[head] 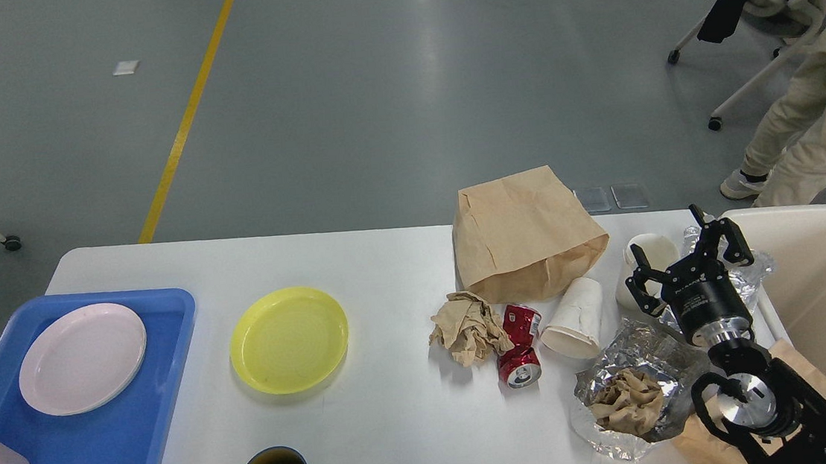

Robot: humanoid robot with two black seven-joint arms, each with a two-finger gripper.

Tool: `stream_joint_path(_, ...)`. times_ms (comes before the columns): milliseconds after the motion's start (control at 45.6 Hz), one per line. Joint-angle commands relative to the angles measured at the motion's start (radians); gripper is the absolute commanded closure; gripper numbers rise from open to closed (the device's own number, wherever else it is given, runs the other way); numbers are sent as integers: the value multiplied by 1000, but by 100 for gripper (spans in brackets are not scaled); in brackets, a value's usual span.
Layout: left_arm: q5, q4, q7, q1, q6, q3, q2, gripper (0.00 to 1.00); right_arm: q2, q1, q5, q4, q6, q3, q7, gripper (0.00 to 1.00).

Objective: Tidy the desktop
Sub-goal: 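Open the left gripper and withdraw it from the pink mug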

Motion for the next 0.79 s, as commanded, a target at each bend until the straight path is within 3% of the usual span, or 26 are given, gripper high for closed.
stream_joint_path(0, -3, 0, 11, 3, 13, -3, -11, 95, 0, 0, 0, 0, 0, 0, 0, 0)
stream_joint_path(88, -12, -2, 11, 3, 27, -14, -11, 89, 0, 0, 0, 0, 0, 0, 0, 0)
stream_joint_path(219, -49, -14, 14, 3, 38, -14, -3, 70, 0, 0, 0, 0, 0, 0, 0, 0)
stream_joint_path(329, -103, -14, 11, 2, 41, -16, 3, 33, 0, 0, 0, 0, 0, 0, 0, 0)
stream_joint_path(416, -176, -25, 14, 2, 39, -3, 3, 15, 0, 0, 0, 0, 0, 0, 0, 0)
stream_joint_path(526, -190, -35, 14, -6, 30, -2, 8, 9, 0, 0, 0, 2, 0, 0, 0, 0)
stream_joint_path(767, -198, -37, 13, -76, 19, 104, 31, 6, 0, 0, 0, 0, 0, 0, 0, 0)
